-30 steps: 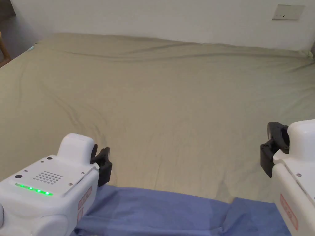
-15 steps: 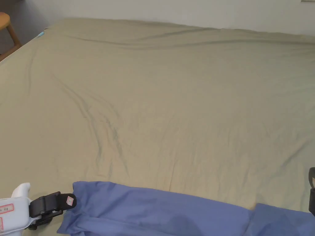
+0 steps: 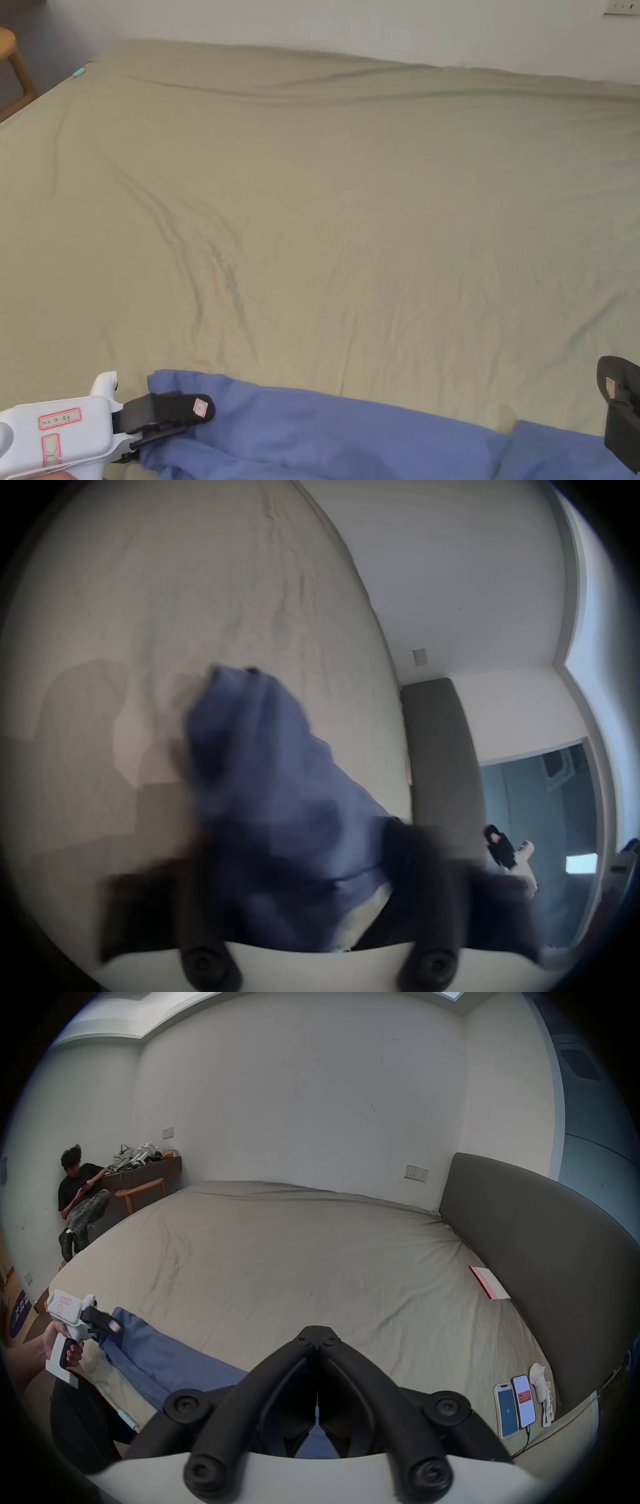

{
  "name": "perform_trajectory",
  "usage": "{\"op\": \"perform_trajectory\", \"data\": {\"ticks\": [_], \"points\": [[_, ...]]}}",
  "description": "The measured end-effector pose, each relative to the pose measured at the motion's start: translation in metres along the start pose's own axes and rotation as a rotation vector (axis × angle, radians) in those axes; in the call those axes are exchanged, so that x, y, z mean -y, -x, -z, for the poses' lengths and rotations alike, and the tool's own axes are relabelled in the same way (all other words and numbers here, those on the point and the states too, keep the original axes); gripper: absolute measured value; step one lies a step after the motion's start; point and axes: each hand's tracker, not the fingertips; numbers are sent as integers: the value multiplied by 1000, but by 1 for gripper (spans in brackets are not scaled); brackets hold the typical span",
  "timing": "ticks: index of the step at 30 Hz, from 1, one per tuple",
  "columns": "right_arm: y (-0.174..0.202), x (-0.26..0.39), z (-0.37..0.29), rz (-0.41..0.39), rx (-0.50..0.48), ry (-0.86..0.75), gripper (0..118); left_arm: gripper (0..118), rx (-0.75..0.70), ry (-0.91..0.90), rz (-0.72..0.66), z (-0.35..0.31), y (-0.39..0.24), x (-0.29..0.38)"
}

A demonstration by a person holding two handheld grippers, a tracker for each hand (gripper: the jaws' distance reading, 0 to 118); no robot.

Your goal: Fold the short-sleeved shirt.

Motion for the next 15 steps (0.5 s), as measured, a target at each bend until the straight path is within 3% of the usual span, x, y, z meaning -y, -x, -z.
{"op": "perform_trajectory", "data": {"ticks": [2,4,5,11,15], "points": [[2,-1,-2,-3,2,-9,2,10,-142,20,-52,12,13,3],[2,-1,-2,1,-1,-10,2,10,69,11,-121,22,-3,24],[2,-1,-4,3,-1,-8,2,10,-56,-9,-75,21,-7,26],[-6,4,-10,-27,16,-10,2,10,-385,-73,324,14,-56,26],[-9,2,-13,-30,32,-20,2,10,-497,-95,454,9,-80,30]]}}
